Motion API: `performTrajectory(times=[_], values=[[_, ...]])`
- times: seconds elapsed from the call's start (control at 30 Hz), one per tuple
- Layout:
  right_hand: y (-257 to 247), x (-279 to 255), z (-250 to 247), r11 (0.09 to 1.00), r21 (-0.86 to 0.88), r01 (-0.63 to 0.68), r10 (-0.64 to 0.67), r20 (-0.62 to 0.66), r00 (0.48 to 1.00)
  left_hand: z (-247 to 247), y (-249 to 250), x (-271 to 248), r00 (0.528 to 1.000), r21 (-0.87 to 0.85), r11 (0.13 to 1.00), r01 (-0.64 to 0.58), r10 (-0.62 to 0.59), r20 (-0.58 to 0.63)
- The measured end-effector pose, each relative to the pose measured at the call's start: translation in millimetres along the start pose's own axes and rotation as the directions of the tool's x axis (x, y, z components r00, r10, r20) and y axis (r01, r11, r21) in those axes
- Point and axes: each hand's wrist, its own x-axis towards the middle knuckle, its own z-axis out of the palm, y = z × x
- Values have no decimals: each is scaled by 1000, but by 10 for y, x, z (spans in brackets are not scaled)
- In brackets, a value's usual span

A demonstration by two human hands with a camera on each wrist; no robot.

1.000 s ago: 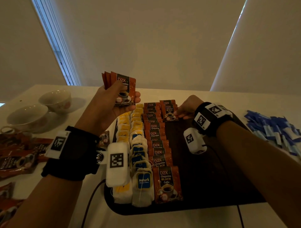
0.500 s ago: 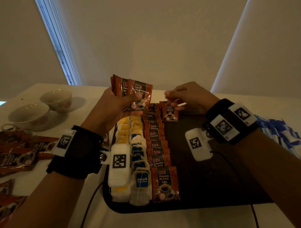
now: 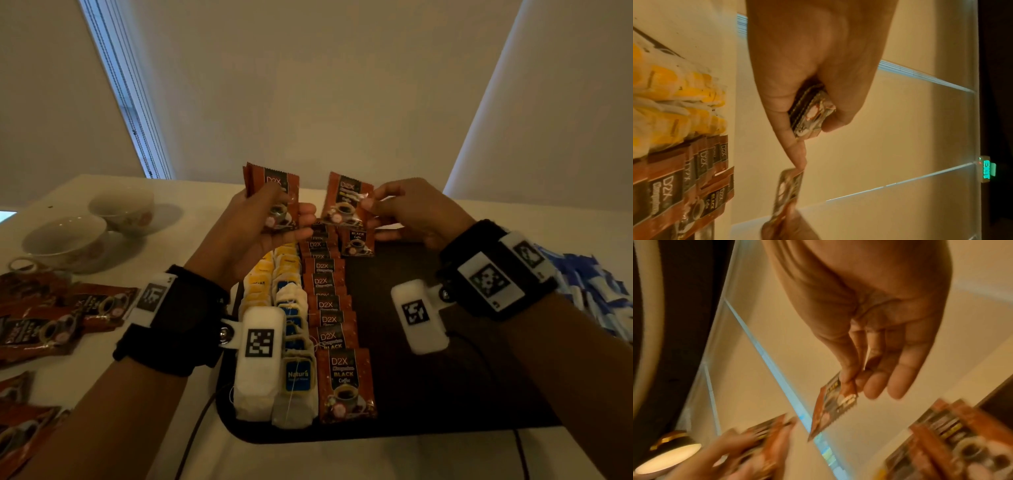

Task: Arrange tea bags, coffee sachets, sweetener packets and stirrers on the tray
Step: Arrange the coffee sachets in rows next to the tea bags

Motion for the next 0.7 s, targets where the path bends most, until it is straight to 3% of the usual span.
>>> performTrajectory(times=[0.13,0.27,0.7], values=[[199,248,-195,945,-208,-250,243,-60,968,-65,33,20,1000,-43,999,6,-6,3],[376,419,-201,857,-359,-371,376,-58,925,-67,15,41,1000,2,1000,-24,24,19],[444,618,-25,863,-369,-345,351,-52,935,-93,27,53,998,31,999,-36,35,47]])
